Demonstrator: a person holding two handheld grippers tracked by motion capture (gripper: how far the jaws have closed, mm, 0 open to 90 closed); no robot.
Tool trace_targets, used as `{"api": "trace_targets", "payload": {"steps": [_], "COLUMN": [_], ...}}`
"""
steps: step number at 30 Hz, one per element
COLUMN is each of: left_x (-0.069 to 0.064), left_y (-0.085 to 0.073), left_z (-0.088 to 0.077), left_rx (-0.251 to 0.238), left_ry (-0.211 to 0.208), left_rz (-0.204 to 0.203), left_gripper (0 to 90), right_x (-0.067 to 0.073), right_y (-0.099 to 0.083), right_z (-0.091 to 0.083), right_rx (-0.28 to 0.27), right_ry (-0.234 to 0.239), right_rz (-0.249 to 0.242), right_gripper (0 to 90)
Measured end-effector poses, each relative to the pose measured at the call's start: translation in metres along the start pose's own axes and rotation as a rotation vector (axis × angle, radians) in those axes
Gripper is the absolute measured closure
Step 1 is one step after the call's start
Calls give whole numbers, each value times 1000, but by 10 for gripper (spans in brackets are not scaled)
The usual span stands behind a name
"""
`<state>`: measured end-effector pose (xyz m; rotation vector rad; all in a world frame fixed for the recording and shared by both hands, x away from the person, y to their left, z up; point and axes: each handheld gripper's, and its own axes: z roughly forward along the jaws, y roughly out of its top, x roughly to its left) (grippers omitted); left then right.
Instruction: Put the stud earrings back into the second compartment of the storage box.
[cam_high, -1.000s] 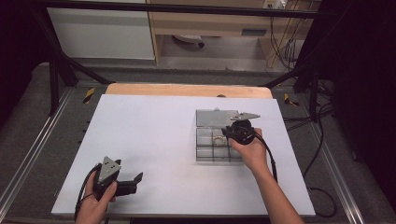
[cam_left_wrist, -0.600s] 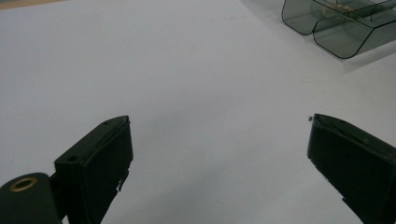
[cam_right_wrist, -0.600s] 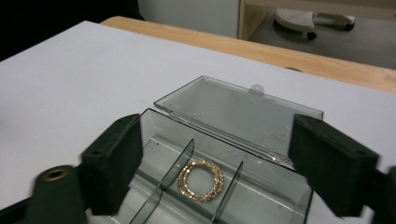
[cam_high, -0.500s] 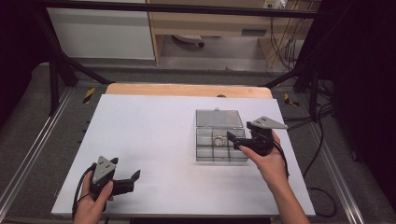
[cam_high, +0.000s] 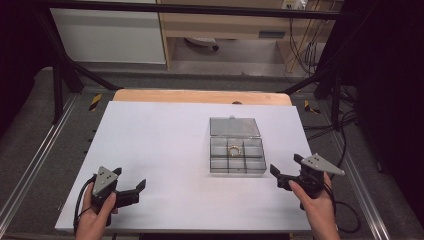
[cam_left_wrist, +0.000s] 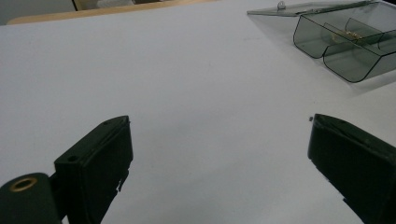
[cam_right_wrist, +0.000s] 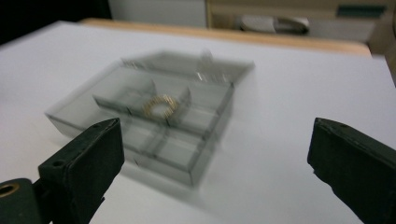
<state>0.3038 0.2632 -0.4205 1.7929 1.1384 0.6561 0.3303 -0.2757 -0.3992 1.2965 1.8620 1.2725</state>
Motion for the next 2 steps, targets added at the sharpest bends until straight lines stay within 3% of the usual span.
{"api": "trace_targets", "payload": {"steps": [1, 2], "left_x": [0, 0], "left_y": [0, 0], "left_z": [0, 0], "left_rx": [0, 3], "left_ry": [0, 0], "left_rz": [0, 1], "left_gripper": [70, 70], "right_x": [-2, -2], "right_y": [-9, -9], "right_z": [3, 3], "right_rx": [39, 39], "right_ry": [-18, -18], "right_rz": [-7, -7], "right_gripper": [44, 44]}}
